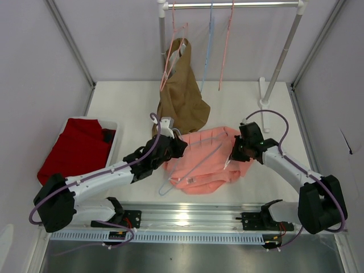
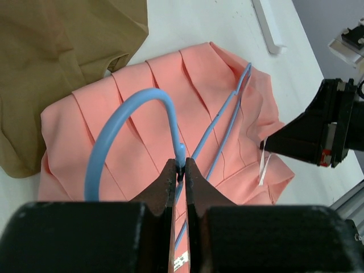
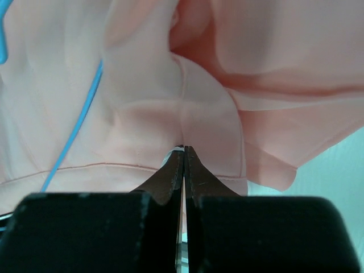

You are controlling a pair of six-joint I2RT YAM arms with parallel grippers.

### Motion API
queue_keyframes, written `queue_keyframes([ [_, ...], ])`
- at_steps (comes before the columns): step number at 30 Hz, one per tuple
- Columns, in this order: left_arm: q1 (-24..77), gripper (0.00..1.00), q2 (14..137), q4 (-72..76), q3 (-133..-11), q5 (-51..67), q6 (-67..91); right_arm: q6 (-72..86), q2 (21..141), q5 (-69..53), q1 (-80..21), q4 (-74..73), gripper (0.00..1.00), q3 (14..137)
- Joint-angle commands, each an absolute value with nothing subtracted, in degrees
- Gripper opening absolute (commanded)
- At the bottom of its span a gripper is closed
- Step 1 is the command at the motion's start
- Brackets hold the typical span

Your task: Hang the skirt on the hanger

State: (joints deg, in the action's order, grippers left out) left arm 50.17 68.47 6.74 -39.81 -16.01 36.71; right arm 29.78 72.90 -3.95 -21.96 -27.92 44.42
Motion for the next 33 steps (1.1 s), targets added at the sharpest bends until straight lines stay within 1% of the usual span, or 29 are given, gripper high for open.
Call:
queue_keyframes([
  [1,49.8,0.0,65.4,8.7,-38.4,-13.8,35.0,27.7,74.3,-3.1,-20.1,-25.4,0.0,47.7],
  [6,49.7,0.0,62.6,10.3,-36.8,-13.7,36.1,26.5,76.6,-4.5,-16.1,-24.1,0.0,48.7],
  [15,49.7,0.0,59.7,10.3,-35.2,-14.0,36.0,24.8,80.0,-4.2,-13.1,-24.2,0.0,53.4],
  [25,49.7,0.0,63.2,7.4,-36.8,-8.7,33.1,23.0,80.0,-6.5,-11.2,-23.1,0.0,54.3],
  [33,49.7,0.0,64.8,6.5,-37.1,-8.2,32.3,22.9,78.8,-8.2,-11.3,-23.0,0.0,53.7],
])
